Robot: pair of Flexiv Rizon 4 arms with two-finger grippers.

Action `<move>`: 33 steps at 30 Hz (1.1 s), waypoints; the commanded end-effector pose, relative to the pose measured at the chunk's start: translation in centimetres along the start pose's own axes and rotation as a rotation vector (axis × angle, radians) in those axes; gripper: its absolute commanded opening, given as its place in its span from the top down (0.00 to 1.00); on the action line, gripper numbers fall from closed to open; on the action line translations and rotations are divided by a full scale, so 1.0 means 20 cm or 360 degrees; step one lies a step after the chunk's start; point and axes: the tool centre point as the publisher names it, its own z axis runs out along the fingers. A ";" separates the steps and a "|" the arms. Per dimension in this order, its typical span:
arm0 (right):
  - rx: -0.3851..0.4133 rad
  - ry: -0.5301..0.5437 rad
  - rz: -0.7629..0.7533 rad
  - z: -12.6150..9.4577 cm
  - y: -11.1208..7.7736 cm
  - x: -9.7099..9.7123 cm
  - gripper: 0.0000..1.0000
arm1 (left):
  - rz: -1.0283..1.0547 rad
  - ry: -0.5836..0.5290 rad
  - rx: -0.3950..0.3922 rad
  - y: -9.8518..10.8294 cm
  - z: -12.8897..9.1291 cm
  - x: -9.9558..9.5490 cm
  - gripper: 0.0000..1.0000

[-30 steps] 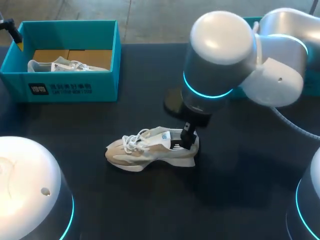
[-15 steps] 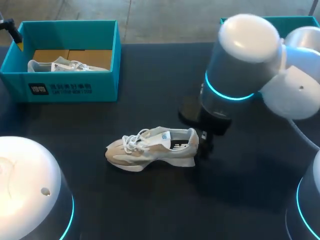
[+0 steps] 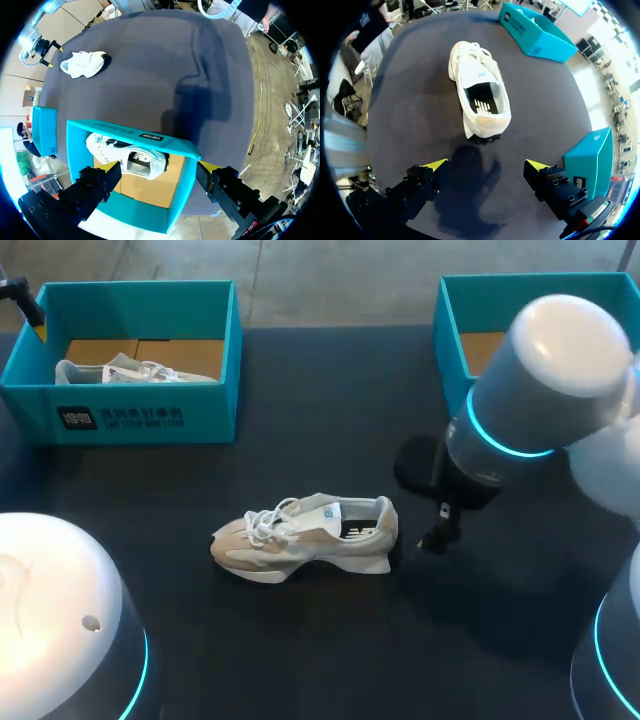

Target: Take the shoe out of the shoebox, open the shoe tongue, remove and reinsert the insole, then place the shoe into the shoebox

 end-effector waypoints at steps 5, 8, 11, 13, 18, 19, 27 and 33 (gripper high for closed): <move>-0.0818 0.0052 -0.0155 0.02 -0.02 -0.06 0.00 | 0.0001 0.0003 -0.0005 -0.01 0.00 0.00 0.00; -0.0922 0.0068 -0.0186 0.03 -0.01 -0.08 0.00 | 0.0001 0.0003 -0.0005 -0.01 0.00 0.00 0.00; -0.0958 0.0118 -0.0218 0.07 -0.01 -0.08 0.00 | 0.0001 0.0003 -0.0005 -0.01 0.00 0.00 0.00; -0.1046 0.0127 -0.0230 0.09 -0.01 -0.08 0.00 | 0.0001 0.0003 -0.0005 -0.01 0.00 0.00 0.00; -0.1140 0.0150 -0.0210 0.15 -0.02 -0.08 0.00 | 0.0001 0.0003 -0.0005 -0.01 0.00 0.00 0.00; -0.1170 0.0148 -0.0220 0.15 -0.02 -0.08 0.00 | 0.0001 0.0003 -0.0005 -0.01 0.00 0.00 0.00; -0.1283 0.0200 -0.0269 0.22 -0.03 -0.06 0.00 | 0.0001 0.0003 -0.0005 -0.01 0.00 0.00 0.00; -0.1266 0.0204 -0.0249 0.27 -0.07 -0.04 0.00 | 0.0001 0.0003 -0.0005 -0.01 0.00 0.00 0.00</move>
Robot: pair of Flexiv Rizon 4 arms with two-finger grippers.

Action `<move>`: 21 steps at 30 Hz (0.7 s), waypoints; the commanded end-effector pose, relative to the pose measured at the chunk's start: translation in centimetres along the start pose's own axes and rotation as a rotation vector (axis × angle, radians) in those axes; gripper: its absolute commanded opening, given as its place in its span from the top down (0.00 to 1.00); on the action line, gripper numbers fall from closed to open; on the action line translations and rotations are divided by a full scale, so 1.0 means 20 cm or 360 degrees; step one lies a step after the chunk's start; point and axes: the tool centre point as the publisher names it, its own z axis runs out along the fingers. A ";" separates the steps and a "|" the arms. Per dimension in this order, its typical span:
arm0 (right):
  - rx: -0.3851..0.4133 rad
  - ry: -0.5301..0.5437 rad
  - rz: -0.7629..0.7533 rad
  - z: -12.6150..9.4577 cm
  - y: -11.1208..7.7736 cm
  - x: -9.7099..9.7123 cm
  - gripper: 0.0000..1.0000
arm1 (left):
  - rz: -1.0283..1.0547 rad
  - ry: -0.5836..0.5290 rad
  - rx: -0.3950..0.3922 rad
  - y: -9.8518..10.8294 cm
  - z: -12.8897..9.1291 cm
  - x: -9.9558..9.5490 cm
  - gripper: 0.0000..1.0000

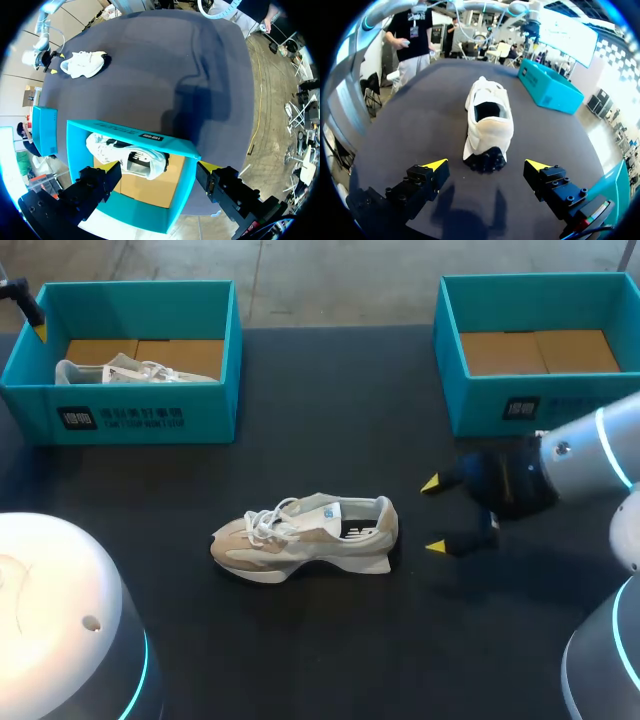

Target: Take the shoe out of the shoebox, open the shoe tongue, remove and reinsert the insole, then place the shoe into the shoebox

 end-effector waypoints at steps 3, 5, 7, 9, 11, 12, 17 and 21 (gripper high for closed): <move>-0.0287 0.0002 0.0017 0.04 -0.08 0.02 0.00 | 0.0001 0.0003 -0.0005 -0.01 0.00 0.00 0.00; -0.0263 0.0013 0.0029 0.05 -0.10 0.02 0.00 | 0.0001 0.0003 -0.0005 -0.01 0.00 0.00 0.00; -0.0238 0.0019 0.0036 0.05 -0.11 0.01 0.00 | 0.0001 0.0003 -0.0005 -0.01 0.00 0.00 0.00; -0.0210 0.0021 0.0042 0.05 -0.12 0.01 0.00 | 0.0001 0.0003 -0.0005 -0.01 0.00 0.00 0.00; -0.0184 0.0020 0.0045 0.06 -0.13 0.00 0.00 | 0.0001 0.0003 -0.0005 -0.01 0.00 0.00 0.00; -0.0177 0.0019 0.0050 0.06 -0.13 0.00 0.00 | 0.0001 0.0003 -0.0005 -0.01 0.00 0.00 0.00; -0.0100 -0.0004 0.0096 0.11 -0.14 -0.02 0.00 | 0.0001 0.0003 -0.0005 -0.01 0.00 0.00 0.00; -0.0086 -0.0006 0.0119 0.15 -0.12 -0.04 0.00 | 0.0001 0.0003 -0.0005 -0.01 0.00 0.00 0.00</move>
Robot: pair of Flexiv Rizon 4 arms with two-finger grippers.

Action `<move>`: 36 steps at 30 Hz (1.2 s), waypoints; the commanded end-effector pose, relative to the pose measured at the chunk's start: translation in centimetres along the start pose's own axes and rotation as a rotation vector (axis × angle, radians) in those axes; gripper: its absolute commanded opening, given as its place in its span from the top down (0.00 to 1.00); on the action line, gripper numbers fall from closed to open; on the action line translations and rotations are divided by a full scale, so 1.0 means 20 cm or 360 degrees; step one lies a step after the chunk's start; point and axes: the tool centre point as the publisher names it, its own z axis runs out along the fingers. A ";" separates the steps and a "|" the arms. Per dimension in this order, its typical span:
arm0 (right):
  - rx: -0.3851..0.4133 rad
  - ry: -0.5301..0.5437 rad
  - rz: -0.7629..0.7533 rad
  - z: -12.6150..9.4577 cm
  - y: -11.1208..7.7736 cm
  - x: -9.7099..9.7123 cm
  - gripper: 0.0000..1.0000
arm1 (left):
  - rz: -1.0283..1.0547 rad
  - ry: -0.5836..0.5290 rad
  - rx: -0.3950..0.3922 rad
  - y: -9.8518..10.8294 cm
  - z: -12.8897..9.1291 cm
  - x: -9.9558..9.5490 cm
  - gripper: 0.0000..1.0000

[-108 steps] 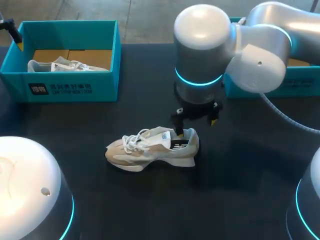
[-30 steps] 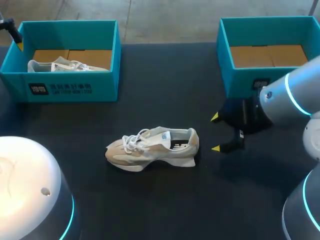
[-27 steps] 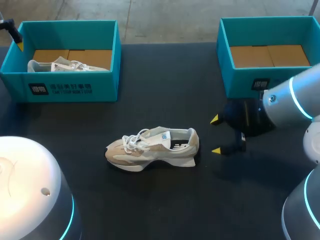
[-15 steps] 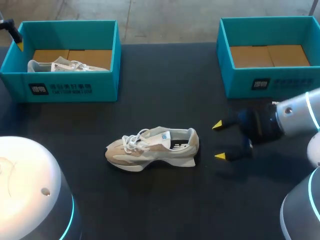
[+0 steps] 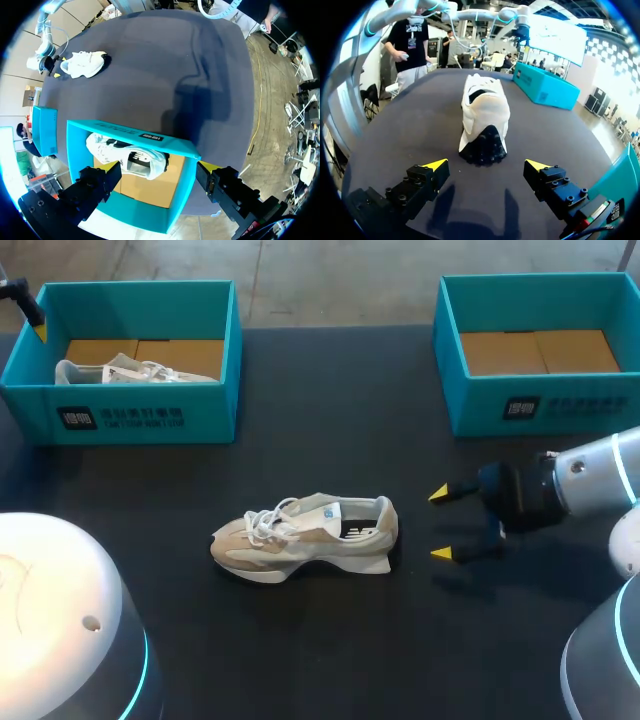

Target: Take the shoe out of the shoebox, open the shoe tongue, remove and reinsert the insole, then place the shoe into the shoebox

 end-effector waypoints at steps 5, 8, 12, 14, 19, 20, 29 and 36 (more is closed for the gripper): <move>0.0078 -0.0021 0.0092 0.12 0.04 -0.03 0.00 | 0.0001 0.0003 -0.0005 -0.01 0.00 0.00 0.00; 0.0093 -0.0037 0.0126 0.15 0.05 -0.03 0.00 | 0.0001 0.0003 -0.0005 -0.01 0.00 0.00 0.00; 0.0093 -0.0056 0.0140 0.18 0.06 -0.03 0.00 | 0.0001 0.0003 -0.0005 -0.01 0.00 0.00 0.00; 0.0092 -0.0051 0.0145 0.20 0.08 -0.02 0.00 | 0.0001 0.0003 -0.0005 -0.01 0.00 0.00 0.00; 0.0080 -0.0047 0.0160 0.25 0.10 -0.01 0.00 | 0.0001 0.0003 -0.0005 -0.01 0.00 0.00 0.00; 0.0080 -0.0047 0.0161 0.25 0.10 -0.01 0.00 | 0.0001 0.0003 -0.0005 -0.01 0.00 0.00 0.00; 0.0056 -0.0058 0.0186 0.31 0.14 0.00 0.00 | 0.0001 0.0003 -0.0005 -0.01 0.00 0.00 0.00; 0.0034 -0.0030 0.0190 0.37 0.17 0.02 0.00 | 0.0001 0.0003 -0.0005 -0.01 0.00 0.00 0.00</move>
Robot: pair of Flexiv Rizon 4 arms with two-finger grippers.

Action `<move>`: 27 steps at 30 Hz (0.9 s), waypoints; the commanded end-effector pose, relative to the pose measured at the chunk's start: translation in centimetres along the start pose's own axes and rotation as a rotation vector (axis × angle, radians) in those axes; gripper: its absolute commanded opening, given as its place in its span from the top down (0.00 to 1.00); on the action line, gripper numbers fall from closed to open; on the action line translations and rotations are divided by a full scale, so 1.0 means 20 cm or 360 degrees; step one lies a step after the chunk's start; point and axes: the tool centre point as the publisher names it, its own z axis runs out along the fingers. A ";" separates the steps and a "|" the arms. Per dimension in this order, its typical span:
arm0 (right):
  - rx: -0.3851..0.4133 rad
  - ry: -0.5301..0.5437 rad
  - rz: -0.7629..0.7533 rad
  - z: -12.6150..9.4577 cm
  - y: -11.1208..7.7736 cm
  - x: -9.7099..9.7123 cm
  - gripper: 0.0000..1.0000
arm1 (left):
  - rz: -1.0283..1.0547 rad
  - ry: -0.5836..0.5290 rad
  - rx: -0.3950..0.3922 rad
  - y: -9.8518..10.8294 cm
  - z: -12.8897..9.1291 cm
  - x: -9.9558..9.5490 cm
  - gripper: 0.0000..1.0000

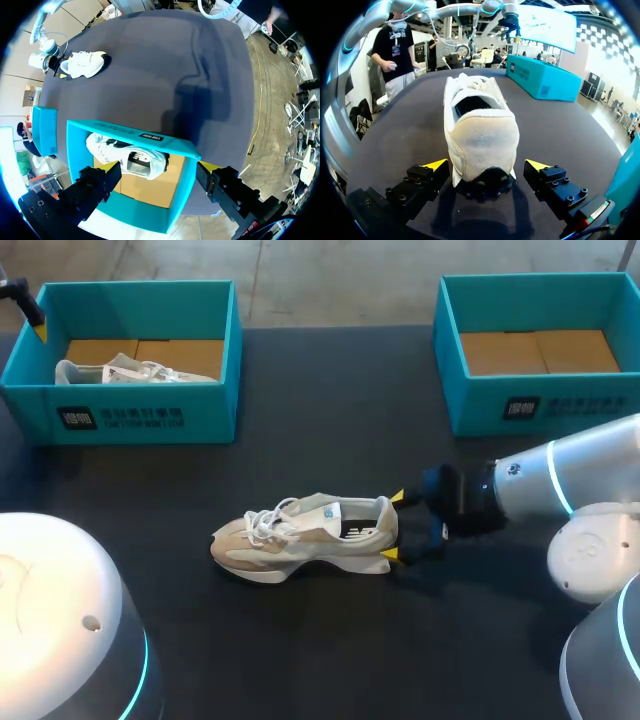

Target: Take the shoe out of the shoebox, open the shoe tongue, remove and reinsert the insole, then place the shoe into the shoebox

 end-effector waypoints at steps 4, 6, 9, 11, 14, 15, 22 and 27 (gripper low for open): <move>-0.0004 0.0009 0.0002 0.08 0.02 0.01 0.00 | 0.0001 0.0003 -0.0005 -0.01 0.00 0.00 0.00; -0.0010 0.0011 0.0011 0.09 0.03 0.02 0.00 | 0.0001 0.0003 -0.0005 -0.01 0.00 0.00 0.00; -0.0019 0.0010 0.0020 0.12 0.03 0.01 0.00 | 0.0001 0.0003 -0.0005 -0.01 0.00 0.00 0.00; -0.0035 0.0010 0.0027 0.14 0.03 0.01 0.00 | 0.0001 0.0003 -0.0005 -0.01 0.00 0.00 0.00; -0.0040 0.0010 0.0029 0.16 0.03 0.01 0.00 | 0.0001 0.0003 -0.0005 -0.01 0.00 0.00 0.00; -0.0041 0.0009 0.0029 0.17 0.03 0.01 0.00 | 0.0001 0.0003 -0.0005 -0.01 0.00 0.00 0.00; -0.0055 0.0019 0.0032 0.20 0.01 0.02 0.00 | 0.0001 0.0003 -0.0005 -0.01 0.00 0.00 0.00; -0.0048 0.0031 0.0035 0.22 0.00 0.03 0.00 | 0.0001 0.0003 -0.0005 -0.01 0.00 0.00 0.00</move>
